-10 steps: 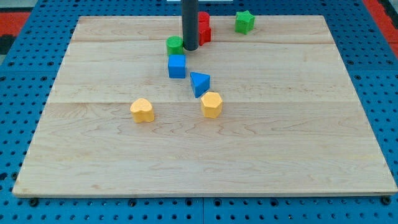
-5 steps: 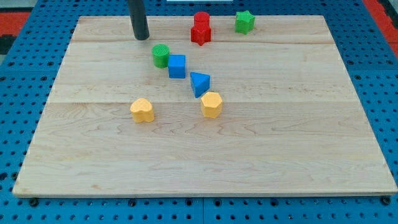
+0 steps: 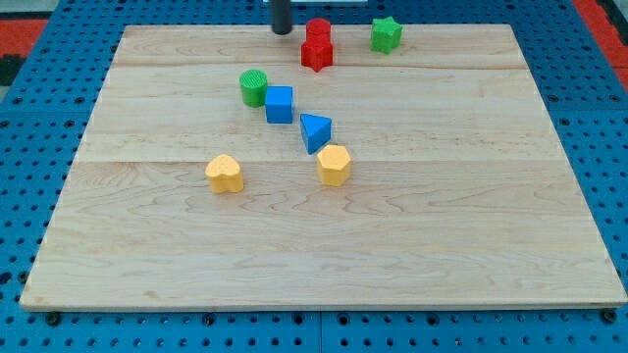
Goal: Locate the red star at the left side of the blue cube
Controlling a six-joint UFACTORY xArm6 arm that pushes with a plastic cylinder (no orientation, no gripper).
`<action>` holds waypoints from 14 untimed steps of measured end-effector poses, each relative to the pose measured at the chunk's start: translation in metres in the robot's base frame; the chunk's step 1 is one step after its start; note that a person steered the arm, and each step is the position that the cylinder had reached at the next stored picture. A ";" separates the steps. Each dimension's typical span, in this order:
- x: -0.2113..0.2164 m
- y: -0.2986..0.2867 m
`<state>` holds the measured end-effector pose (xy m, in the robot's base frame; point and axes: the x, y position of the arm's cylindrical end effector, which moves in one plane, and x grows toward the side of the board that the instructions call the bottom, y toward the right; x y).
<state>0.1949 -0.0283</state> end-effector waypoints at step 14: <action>0.037 -0.067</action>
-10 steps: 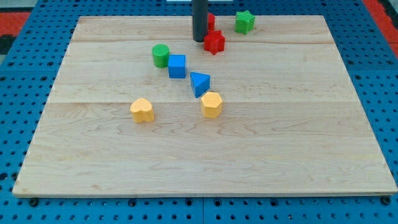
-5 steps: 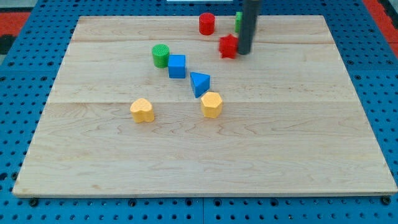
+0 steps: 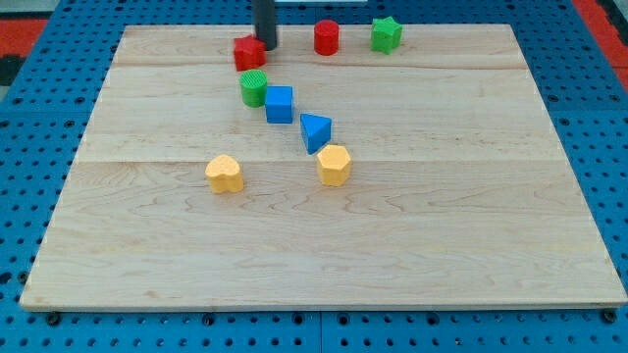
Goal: Locate the red star at the left side of the blue cube
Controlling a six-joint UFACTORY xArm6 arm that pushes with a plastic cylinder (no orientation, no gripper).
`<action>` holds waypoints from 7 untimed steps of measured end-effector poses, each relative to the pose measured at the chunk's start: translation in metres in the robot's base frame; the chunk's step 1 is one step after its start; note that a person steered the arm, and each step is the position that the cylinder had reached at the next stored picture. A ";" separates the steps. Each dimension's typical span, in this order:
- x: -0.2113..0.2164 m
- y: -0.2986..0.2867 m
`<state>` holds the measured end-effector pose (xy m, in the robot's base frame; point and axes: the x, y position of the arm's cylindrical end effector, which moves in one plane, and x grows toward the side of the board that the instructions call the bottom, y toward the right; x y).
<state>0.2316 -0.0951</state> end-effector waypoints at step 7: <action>0.136 -0.044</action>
